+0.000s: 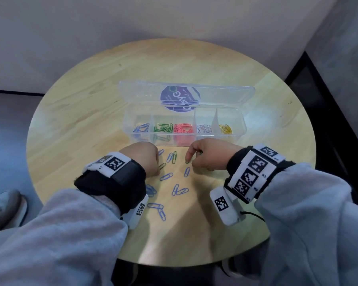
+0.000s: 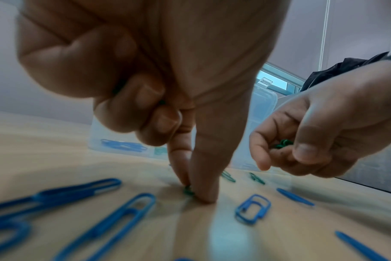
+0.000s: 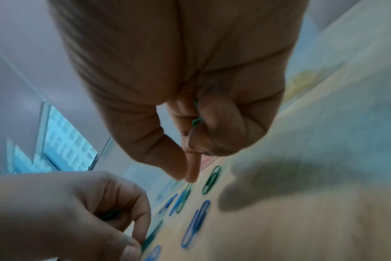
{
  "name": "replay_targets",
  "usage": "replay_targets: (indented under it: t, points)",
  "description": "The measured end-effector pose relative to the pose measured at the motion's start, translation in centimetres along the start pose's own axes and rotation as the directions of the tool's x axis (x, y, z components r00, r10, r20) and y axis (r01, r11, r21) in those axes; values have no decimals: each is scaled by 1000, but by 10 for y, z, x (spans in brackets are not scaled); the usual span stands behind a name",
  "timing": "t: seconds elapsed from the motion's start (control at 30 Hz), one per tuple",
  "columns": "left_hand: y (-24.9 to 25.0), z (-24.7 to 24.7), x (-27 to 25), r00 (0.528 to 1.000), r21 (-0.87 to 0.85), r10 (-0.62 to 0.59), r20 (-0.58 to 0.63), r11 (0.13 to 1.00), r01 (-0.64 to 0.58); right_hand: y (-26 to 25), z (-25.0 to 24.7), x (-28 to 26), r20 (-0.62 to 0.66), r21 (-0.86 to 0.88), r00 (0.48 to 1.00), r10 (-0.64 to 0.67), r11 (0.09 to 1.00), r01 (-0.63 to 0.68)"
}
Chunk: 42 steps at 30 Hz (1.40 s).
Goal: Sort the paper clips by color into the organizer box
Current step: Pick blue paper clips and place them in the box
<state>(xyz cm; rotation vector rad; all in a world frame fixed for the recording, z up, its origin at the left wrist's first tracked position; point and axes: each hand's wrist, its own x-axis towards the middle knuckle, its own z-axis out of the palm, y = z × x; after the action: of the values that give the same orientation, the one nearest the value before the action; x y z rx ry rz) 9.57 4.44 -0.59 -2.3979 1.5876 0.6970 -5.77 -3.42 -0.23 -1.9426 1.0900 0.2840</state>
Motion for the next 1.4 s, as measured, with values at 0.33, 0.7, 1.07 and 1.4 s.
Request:
replay_targets:
  t: [0.33,0.7,1.07,1.4]
  points:
    - [-2,2,2,999,-57,54,3,997,-54,4,4,5,255,843,967,5,489,-225]
    - [-7,-4,-1,993,-194,54,109,981,-32,3,2,5,168,442,979,117,878,-181]
    - [-8,-34,-14,943,-984,307,127,157,81,3,3,3,-69,-156,997,-32,987,21]
    - [8,-1,-4,982,-127,184,-40,974,-187,5,7,6,-73,-299,997,-40,954,17]
